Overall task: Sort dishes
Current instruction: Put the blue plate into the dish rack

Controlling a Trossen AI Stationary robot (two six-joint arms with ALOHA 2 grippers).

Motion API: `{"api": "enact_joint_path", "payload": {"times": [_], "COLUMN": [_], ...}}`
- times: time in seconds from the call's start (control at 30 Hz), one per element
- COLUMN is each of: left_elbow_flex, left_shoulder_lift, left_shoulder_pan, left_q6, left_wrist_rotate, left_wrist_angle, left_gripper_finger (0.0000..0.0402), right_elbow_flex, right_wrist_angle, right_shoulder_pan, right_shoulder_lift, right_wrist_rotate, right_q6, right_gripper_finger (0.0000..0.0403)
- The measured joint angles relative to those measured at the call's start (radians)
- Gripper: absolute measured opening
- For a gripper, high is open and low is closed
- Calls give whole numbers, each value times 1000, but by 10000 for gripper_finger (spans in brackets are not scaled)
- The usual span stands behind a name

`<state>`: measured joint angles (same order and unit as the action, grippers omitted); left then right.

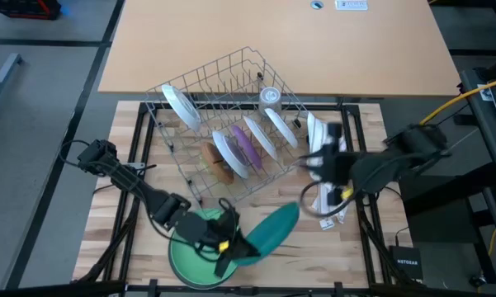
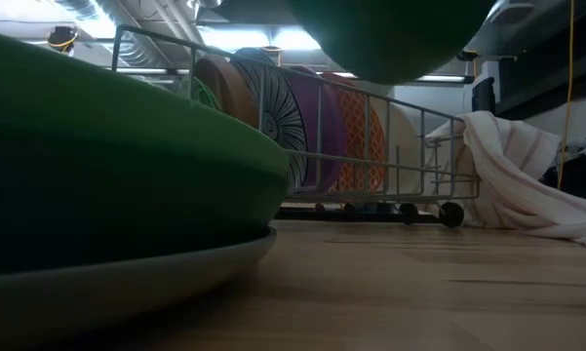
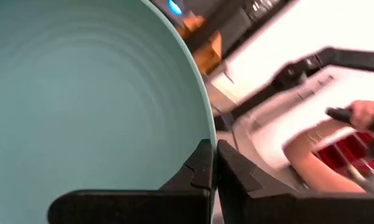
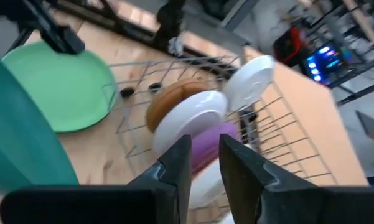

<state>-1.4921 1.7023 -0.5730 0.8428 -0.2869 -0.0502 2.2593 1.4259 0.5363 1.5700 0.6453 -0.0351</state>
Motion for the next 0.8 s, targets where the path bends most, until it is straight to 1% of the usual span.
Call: {"api": "enact_joint_path", "payload": {"times": [0.13,0.27,0.4,0.47,0.6,0.7,0.8], "left_elbow_flex": [0,0,0,0,0,0,0], "left_shoulder_lift": [-35,-89,-142,-169,-221,-248,-271], "left_shoulder_pan": [58,128,205,249,350,429,505], "left_q6": [-56,-126,-230,-296,-408,-457,-475], "left_wrist_rotate": [-38,-50,-54,-56,-61,-60,-60], "left_wrist_angle": [2,-6,-45,-77,-87,-104,-124], "left_gripper_finger": [0,0,0,0,0,0,0], "right_elbow_flex": [0,0,0,0,0,0,-6], "right_wrist_angle": [0,4,15,18,25,26,25], "right_shoulder_pan": [0,0,0,0,0,0,0], "right_shoulder_lift": [-70,-131,-175,-186,-193,-193,-193], "right_wrist_rotate": [73,132,179,198,221,231,246], "right_q6": [-24,-26,-27,-33,-76,-108,-108], "right_gripper_finger": [85,85,85,85,85,85,85]}}
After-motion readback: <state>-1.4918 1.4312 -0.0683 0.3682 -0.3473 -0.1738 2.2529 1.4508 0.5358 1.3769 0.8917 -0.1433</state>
